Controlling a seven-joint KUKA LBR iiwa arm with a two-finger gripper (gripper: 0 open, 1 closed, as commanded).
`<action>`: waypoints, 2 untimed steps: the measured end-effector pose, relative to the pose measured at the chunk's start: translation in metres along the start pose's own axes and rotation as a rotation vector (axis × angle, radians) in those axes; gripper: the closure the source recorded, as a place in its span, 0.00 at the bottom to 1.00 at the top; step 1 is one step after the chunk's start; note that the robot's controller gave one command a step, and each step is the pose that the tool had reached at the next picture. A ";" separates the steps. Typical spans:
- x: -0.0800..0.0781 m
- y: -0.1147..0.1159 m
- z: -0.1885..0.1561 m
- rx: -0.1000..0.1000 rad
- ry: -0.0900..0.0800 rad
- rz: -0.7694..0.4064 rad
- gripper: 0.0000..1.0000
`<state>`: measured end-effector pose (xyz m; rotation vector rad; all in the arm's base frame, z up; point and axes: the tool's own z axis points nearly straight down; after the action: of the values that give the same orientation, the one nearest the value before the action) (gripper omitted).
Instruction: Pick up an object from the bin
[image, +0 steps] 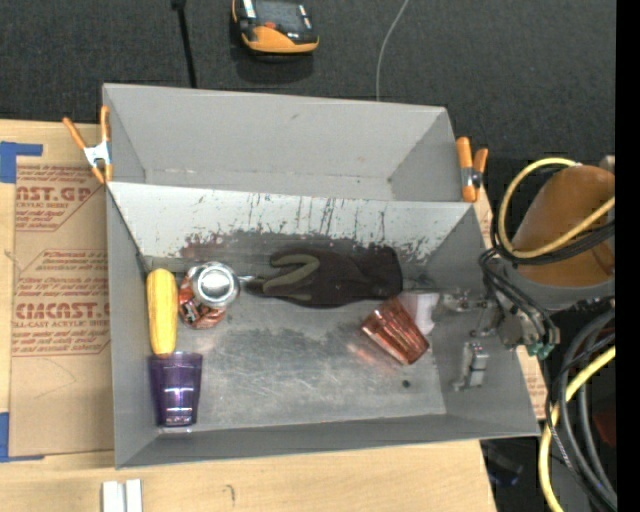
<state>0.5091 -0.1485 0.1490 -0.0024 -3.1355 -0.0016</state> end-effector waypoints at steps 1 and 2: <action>-0.002 0.001 -0.005 0.002 -0.007 -0.002 0.00; -0.016 0.032 0.057 0.002 -0.014 0.023 0.00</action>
Offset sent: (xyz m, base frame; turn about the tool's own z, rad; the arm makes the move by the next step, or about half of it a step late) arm 0.0162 0.0377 -0.0709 0.0262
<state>0.5250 -0.1169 0.0923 -0.0392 -3.1491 0.0016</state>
